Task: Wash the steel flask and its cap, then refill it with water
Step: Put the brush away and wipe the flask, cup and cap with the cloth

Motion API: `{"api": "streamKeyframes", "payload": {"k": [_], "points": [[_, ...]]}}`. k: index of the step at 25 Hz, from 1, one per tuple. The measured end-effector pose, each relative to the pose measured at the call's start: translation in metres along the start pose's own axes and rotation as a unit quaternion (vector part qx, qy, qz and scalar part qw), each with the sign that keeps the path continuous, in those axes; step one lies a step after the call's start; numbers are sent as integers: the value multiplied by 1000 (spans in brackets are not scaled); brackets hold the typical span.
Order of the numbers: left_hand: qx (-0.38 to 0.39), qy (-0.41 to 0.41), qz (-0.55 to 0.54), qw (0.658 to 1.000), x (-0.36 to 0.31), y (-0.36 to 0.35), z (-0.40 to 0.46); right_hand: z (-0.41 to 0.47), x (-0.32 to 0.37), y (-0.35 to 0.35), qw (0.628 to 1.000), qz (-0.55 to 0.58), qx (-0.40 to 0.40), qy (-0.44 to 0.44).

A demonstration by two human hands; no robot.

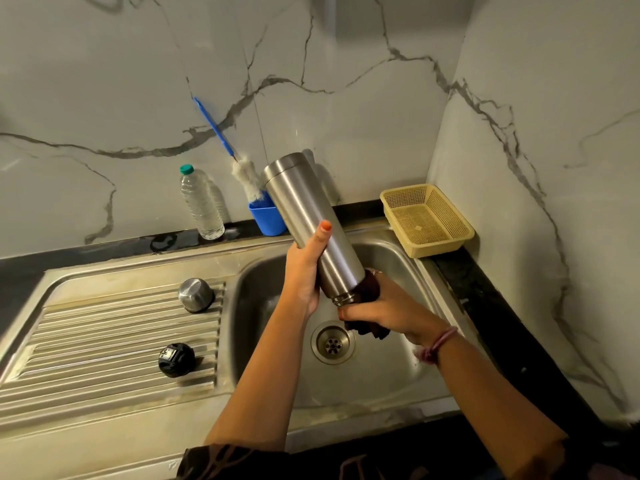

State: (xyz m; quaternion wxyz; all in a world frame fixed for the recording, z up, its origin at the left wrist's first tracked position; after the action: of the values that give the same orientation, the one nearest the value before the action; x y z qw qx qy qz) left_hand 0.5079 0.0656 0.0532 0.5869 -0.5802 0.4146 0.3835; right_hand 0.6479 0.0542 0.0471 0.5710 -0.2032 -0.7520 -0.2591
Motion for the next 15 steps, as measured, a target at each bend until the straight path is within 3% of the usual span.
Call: {"api": "streamKeyframes", "payload": {"k": [3, 4, 8, 9, 12, 14, 15], "points": [[55, 14, -51, 997, 0, 1, -1, -5, -3, 2, 966, 212, 149, -6], [51, 27, -62, 996, 2, 0, -1, -4, -6, 1, 962, 225, 154, -21], [-15, 28, 23, 999, 4, 1, 0, 3, -7, -5, 999, -24, -42, -21], [-11, 18, 33, 999, 3, 3, 1, 3, -7, -4, 999, -22, -45, -10], [40, 19, -30, 999, 2, 4, 1, -2, -6, -1, 974, 199, 113, -2], [36, 38, -49, 997, 3, 1, -1, 0, -7, 0, 973, 189, 126, -28], [19, 43, -35, 998, 5, 0, -1, 3, -7, 0, 988, 126, 86, -31]]}}
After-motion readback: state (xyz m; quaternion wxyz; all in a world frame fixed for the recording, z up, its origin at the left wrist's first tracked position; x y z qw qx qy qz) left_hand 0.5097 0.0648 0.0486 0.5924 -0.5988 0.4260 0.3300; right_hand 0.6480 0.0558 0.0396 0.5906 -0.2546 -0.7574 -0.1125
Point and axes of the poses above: each hand's wrist, its own z-axis towards the middle knuckle, its own y-axis out of the back of the hand, x = y × z, the point moved 3 cm from there along z, towards the middle knuckle, and after that the axes turned 15 degrees about x, right-handed, at the moved point
